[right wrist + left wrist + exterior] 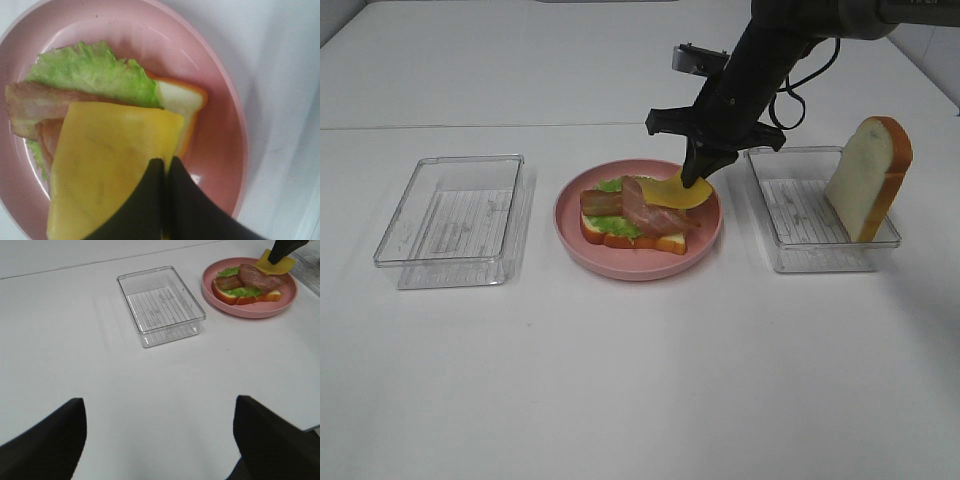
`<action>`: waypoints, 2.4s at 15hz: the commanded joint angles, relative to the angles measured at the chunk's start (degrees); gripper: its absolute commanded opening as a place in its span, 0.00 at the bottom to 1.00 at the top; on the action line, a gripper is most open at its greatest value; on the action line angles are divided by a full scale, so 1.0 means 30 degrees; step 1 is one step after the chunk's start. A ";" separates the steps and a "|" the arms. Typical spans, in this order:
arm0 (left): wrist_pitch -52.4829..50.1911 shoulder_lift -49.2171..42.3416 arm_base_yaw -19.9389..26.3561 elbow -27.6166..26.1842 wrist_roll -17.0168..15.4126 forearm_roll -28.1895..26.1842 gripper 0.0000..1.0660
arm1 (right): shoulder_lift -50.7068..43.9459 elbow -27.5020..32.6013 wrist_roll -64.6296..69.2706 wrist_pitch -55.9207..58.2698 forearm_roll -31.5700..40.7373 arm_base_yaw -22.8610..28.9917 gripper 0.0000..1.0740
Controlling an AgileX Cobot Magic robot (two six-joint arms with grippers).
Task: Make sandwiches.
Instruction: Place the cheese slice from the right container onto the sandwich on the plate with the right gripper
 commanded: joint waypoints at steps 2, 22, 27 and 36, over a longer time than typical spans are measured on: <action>-0.0172 -0.0382 -0.0038 0.0038 -0.0134 -0.0038 0.72 | 0.0000 -0.0076 0.0153 0.0668 -0.0153 -0.0038 0.00; -0.0172 -0.0382 -0.0038 0.0038 -0.0134 -0.0038 0.72 | -0.0019 -0.0095 -0.5004 -0.0726 1.0714 -0.0038 0.00; -0.0172 -0.0382 -0.0038 0.0038 -0.0134 -0.0038 0.72 | 0.0076 -0.0076 -0.5825 -0.0344 1.1287 -0.0038 0.00; -0.0172 -0.0382 -0.0038 0.0038 -0.0134 -0.0038 0.72 | 0.0210 -0.0095 -0.3037 -0.1394 0.6341 -0.0267 0.15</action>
